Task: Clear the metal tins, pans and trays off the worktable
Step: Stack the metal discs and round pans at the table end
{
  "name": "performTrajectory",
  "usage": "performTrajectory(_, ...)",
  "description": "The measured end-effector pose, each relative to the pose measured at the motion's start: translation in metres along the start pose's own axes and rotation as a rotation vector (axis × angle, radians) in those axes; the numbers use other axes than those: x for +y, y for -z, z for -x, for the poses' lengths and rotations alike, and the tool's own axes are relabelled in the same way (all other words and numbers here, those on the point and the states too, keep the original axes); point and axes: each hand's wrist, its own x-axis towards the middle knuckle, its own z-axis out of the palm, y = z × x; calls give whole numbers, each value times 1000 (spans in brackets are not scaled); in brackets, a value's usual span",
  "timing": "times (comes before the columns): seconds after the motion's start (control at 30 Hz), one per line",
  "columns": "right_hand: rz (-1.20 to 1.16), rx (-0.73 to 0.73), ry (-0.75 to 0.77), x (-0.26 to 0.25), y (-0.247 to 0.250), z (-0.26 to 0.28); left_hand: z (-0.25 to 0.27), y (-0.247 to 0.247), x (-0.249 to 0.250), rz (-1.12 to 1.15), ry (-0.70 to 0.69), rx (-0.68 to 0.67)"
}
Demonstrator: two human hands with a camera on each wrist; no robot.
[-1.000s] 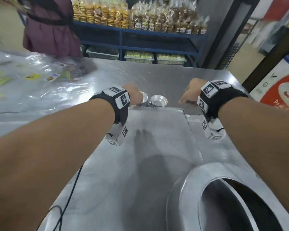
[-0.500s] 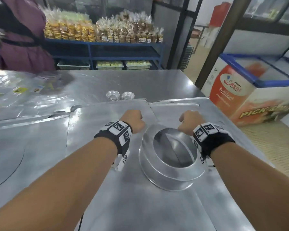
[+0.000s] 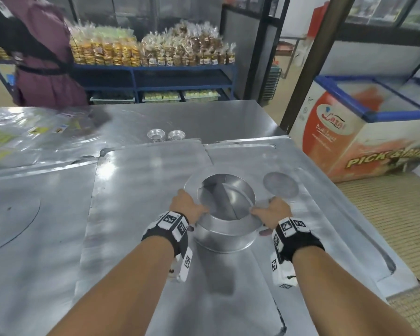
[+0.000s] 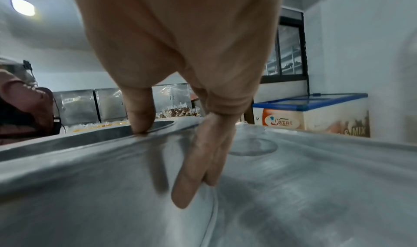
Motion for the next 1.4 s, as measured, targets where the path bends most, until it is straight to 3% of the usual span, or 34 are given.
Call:
performTrajectory(0.07,-93,24,-6,2,-4,2,3,-5,6,33,37,41)
performTrajectory(0.23,-71,122,87,12,-11,-10,15,-12,8,26,31,139)
performTrajectory(0.43,-119,235,274,8,16,27,64,-1,-2,368,-30,246)
performTrajectory(0.67,-259,243,637,33,22,75,110,45,-48,915,239,-2)
performTrajectory(0.8,-281,124,740,43,10,89,130,48,-67,935,123,-106)
performTrajectory(0.97,-439,-253,724,48,1,82,144,54,-86,979,-48,-74)
performTrajectory(1.17,-750,-604,504,45,-5,76,146,62,-122,925,-329,-82)
performTrajectory(1.27,-821,-618,432,47,-12,77,146,65,-148,837,-419,-134)
performTrajectory(1.4,-760,-496,526,57,-23,82,151,58,-164,785,-417,-140)
